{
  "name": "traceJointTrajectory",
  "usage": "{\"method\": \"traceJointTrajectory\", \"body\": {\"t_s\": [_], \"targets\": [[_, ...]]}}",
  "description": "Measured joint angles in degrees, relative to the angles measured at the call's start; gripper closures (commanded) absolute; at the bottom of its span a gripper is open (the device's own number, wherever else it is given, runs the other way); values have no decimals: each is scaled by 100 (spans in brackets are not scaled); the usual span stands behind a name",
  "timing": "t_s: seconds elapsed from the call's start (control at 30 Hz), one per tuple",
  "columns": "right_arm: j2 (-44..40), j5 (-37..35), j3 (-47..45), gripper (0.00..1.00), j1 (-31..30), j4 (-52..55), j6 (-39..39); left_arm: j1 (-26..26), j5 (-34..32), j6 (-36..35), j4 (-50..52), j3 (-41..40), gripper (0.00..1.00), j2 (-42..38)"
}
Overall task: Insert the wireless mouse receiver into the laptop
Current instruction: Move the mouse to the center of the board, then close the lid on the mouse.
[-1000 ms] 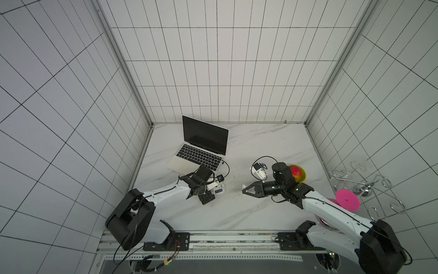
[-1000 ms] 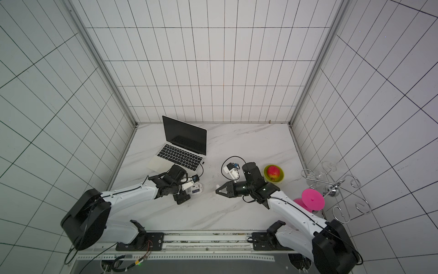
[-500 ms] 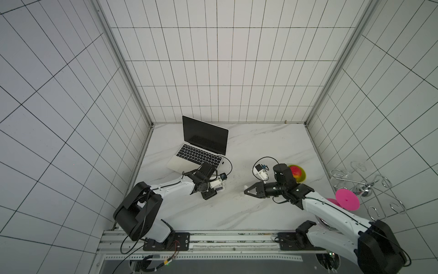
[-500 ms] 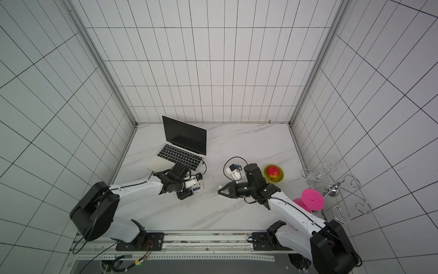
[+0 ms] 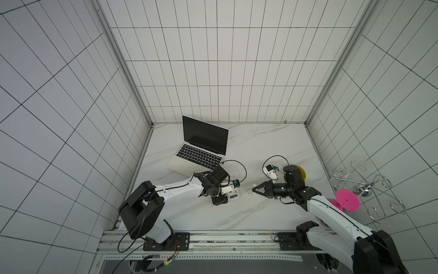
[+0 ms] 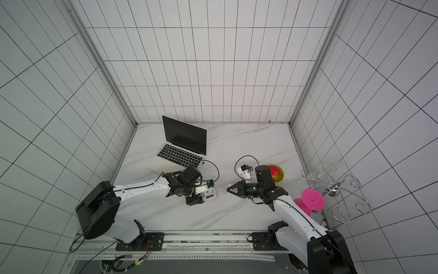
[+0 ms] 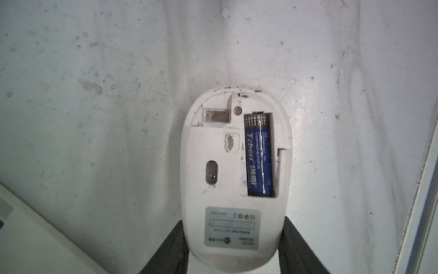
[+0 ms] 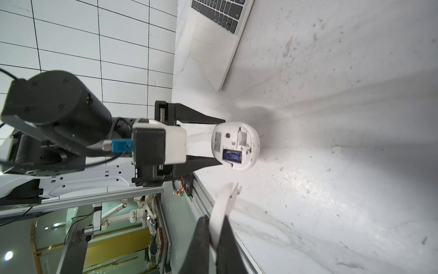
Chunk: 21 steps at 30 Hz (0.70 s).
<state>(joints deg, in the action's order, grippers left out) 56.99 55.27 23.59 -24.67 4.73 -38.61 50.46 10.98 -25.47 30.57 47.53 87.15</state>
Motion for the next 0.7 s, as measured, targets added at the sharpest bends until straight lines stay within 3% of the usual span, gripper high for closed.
{"method": "traceJointTrajectory", "body": {"t_s": [0.33,0.7], "targets": [[125,323,-382,100,90,61,-92,861,-334,94,-1049,0,58,437],[769,542,-431,100,107,111,208,955,-319,87,-1773,-181,60,750]]}}
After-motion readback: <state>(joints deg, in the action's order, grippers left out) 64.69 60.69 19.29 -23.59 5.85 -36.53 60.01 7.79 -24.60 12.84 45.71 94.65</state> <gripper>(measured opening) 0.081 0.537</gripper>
